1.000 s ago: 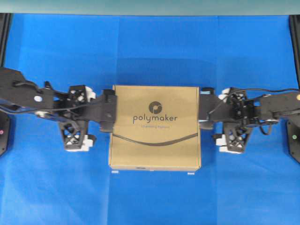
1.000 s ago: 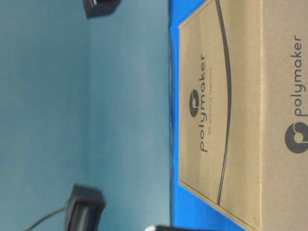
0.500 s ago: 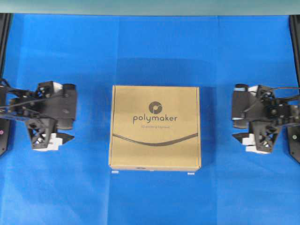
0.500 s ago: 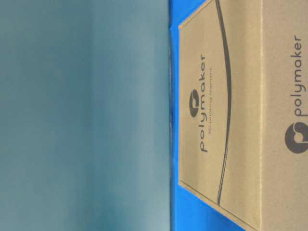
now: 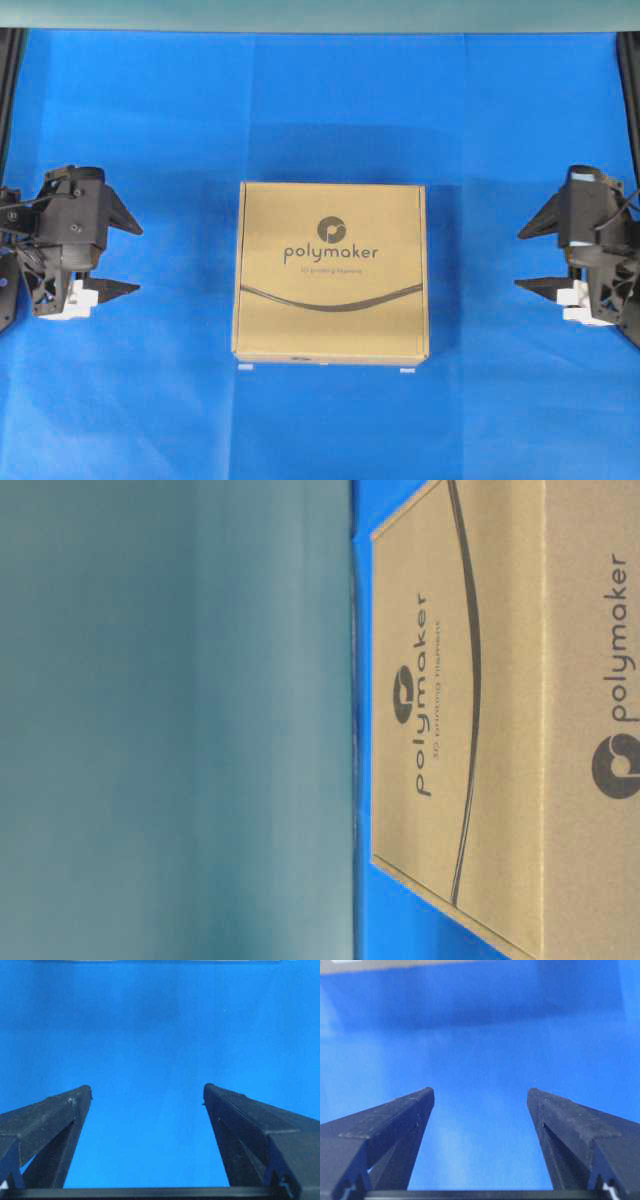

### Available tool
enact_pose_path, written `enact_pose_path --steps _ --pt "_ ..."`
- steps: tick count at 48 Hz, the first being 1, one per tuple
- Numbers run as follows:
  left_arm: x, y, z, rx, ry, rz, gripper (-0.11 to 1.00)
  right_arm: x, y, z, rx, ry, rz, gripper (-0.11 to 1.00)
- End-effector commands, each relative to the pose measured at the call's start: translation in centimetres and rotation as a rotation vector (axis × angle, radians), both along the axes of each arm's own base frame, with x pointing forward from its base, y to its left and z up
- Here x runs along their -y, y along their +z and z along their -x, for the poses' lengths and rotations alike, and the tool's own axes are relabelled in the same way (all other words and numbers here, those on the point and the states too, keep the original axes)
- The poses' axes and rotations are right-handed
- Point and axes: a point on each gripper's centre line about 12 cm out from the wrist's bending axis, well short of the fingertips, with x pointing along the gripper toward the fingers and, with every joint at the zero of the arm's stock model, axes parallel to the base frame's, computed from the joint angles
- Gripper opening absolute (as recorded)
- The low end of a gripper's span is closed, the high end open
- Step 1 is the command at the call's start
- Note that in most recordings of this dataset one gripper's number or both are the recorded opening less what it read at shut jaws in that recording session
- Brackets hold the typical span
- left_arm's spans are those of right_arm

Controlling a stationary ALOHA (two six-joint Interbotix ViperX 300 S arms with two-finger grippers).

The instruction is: Lift up the cardboard box by clamping it between your arms.

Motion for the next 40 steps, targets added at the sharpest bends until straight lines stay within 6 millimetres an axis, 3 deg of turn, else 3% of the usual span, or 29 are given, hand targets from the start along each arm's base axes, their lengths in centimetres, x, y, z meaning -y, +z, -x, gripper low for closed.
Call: enact_pose_path --steps 1,13,40 --pt "0.05 0.58 -0.37 0.031 -0.002 -0.001 0.88 0.03 0.35 -0.18 0.014 -0.008 -0.006 0.99" --pt "0.09 1.37 -0.52 0.110 -0.006 -0.006 0.88 0.02 0.46 -0.14 0.024 -0.007 -0.005 0.99" --pt "0.13 1.36 -0.51 0.116 -0.009 -0.007 0.88 0.02 0.55 -0.07 0.030 -0.007 -0.005 0.99"
